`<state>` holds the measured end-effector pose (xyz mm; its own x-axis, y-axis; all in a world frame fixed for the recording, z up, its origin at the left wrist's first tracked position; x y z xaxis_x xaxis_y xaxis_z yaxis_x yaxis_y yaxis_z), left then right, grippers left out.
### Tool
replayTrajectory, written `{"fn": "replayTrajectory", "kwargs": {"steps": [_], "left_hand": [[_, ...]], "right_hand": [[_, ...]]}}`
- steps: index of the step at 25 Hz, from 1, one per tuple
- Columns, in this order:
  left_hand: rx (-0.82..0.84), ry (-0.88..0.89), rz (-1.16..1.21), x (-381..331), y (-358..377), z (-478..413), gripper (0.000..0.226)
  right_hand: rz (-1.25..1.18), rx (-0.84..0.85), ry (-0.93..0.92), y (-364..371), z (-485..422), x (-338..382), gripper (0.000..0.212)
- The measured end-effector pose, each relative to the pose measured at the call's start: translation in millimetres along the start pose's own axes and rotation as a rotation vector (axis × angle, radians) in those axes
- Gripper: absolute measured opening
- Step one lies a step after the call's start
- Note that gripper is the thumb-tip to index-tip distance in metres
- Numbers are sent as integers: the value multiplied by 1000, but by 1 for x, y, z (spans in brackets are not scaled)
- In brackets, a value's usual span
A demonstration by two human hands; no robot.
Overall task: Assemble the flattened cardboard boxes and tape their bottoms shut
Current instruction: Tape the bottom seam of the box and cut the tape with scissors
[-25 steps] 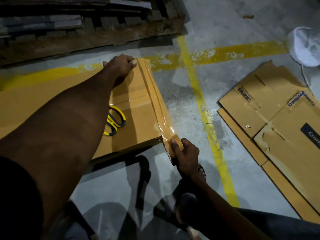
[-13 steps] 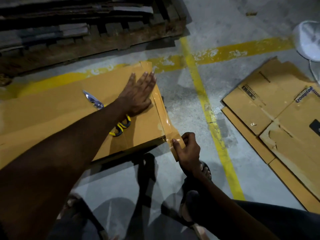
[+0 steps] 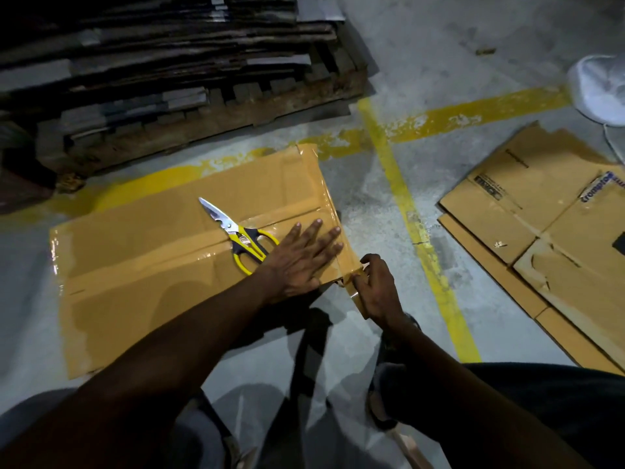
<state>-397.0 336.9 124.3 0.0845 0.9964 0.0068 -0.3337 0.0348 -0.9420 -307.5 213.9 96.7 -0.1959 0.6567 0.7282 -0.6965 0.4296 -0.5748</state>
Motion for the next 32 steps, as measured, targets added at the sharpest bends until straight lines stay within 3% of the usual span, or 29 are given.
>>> {"fn": "replayTrajectory", "kwargs": {"steps": [2, 6, 10, 13, 18, 20, 24, 27, 29, 32], "left_hand": [[43, -24, 44, -6, -2, 1, 70], [92, -75, 51, -15, -1, 16, 84], [39, -85, 25, -19, 11, 56, 78], [22, -126, 11, -23, 35, 103, 77], [-40, -318, 51, 0, 66, 202, 94], [-31, -389, 53, 17, 77, 234, 99], [-2, -526, 113, 31, 91, 263, 105], [-19, -564, 141, 29, 85, 241, 105], [-36, -505, 149, 15, 71, 205, 99], [-101, -305, 162, -36, 42, 134, 70]], "right_hand": [[39, -18, 29, -3, -3, 2, 43], [153, -174, 51, -19, -13, 32, 38], [284, -227, -155, -5, -27, 99, 35], [407, -173, -384, 37, -28, 152, 38], [743, 97, -681, 145, -9, 201, 33], [818, 82, -660, 158, -7, 199, 28], [806, -102, -672, 139, -3, 198, 24], [682, -62, -470, 117, -13, 193, 40], [686, 37, -366, 108, -22, 189, 47], [767, 39, -366, 71, -35, 177, 45]]}}
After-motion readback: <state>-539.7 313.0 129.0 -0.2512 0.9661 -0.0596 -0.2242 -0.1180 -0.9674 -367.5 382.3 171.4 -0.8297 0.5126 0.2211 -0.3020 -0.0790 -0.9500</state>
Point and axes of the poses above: each hand's wrist, its own z-axis away from the middle knuckle, its own y-axis out of the palm, x = y × z, the point moved 9 cm from there along -z, towards the middle knuckle, and after that the axes turned 8 degrees about y, right-handed, at the moved point
